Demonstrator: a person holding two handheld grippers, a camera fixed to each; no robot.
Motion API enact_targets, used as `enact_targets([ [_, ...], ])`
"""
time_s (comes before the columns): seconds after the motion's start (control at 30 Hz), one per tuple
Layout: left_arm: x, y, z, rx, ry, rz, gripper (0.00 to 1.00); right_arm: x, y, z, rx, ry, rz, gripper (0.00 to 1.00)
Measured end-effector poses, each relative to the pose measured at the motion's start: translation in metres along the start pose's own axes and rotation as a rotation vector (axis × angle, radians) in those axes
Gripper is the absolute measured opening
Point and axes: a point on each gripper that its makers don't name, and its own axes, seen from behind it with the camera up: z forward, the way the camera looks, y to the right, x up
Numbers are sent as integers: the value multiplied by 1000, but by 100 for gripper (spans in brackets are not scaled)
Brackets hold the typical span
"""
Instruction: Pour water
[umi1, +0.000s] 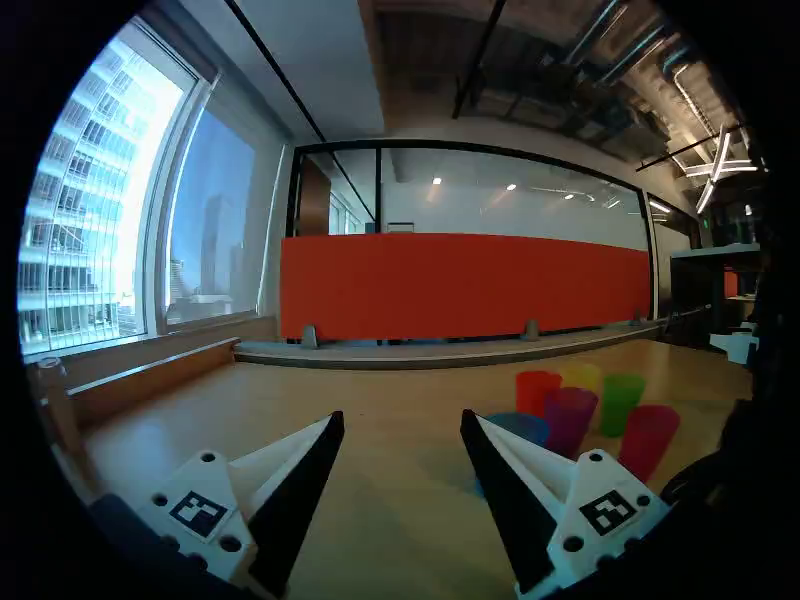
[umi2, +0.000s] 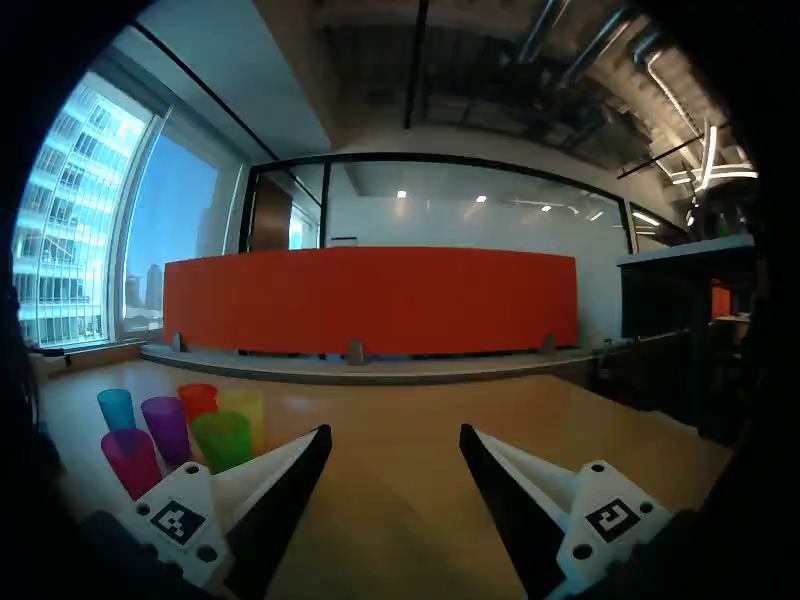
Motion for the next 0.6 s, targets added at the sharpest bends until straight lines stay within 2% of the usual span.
enact_targets([
  [0.6, 0, 0, 1, 0, 0, 0, 86, 0, -2, -3, 8, 0, 0, 99],
])
